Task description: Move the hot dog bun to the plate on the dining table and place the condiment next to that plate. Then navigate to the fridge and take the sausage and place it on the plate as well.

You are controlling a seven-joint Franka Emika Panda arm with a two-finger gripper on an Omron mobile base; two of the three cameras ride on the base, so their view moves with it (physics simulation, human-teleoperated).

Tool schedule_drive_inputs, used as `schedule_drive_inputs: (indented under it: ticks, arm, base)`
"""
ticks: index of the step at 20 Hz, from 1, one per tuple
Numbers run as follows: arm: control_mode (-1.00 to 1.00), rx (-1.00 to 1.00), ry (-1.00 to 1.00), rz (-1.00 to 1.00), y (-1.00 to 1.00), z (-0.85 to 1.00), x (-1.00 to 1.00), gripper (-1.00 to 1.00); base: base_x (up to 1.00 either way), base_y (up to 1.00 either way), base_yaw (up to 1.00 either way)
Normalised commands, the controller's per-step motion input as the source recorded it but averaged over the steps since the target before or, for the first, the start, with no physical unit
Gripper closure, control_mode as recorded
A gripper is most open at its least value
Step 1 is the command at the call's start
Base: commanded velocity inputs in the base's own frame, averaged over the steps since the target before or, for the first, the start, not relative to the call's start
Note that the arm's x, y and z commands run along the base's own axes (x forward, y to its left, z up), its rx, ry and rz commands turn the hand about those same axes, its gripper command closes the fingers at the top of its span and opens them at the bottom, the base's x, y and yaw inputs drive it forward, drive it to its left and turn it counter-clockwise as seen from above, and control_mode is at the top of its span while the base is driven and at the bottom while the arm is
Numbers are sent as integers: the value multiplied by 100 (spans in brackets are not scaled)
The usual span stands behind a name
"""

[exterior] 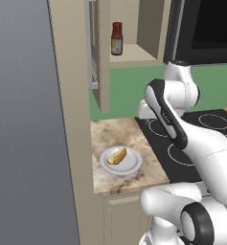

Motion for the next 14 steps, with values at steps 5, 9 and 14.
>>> schedule_drive_inputs:
  ticks: [5,9,14]
  arm:
    - [-100,16,19,-3,31,-58,5,-100]
    - [-100,5,21,-6,53,-57,18,-100]
    - [-100,0,7,-10,41,-43,30,-100]
  base:
    - [0,0,0]
    - [0,0,0]
    - [0,0,0]
